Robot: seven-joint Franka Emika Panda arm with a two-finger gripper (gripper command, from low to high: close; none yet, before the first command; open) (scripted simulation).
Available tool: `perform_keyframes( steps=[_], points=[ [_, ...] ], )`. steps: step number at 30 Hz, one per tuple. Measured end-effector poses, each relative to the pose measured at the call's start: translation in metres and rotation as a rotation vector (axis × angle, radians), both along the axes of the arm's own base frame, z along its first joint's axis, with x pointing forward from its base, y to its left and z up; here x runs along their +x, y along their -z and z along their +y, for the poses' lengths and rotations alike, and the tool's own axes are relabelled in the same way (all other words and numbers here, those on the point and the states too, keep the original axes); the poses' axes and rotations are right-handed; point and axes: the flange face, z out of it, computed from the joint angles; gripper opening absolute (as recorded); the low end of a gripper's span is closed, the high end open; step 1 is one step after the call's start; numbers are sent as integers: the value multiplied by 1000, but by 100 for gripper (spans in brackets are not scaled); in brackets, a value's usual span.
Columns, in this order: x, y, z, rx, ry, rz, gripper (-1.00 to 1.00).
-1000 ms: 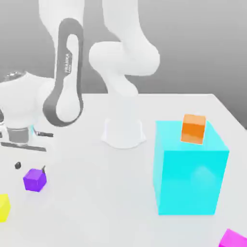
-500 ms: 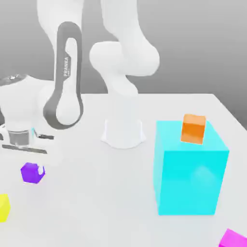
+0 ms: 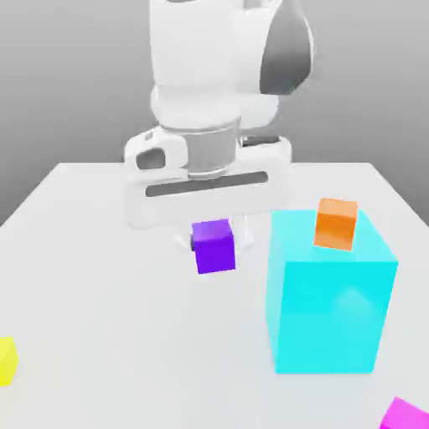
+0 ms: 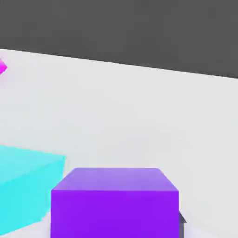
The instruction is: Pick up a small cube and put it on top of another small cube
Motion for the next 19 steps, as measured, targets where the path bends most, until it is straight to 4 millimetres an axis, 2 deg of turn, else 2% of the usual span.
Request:
perform_keyframes(
  steps=[4,6,8,9,14,15,17,19],
  points=[
    [-45,-52,92,-44,-112,-2,-100],
    [-55,-40,107,-54,-130,-4,-100],
    [-58,-15,110,-56,-135,-4,-100],
    [-59,-5,110,-57,-136,-5,100],
    [-59,-5,110,-57,-136,-5,100],
    [-59,0,110,-59,-136,-5,100],
    [-59,-14,111,-62,-136,-6,100],
    [-58,-41,111,-63,-136,-7,100]
  ],
)
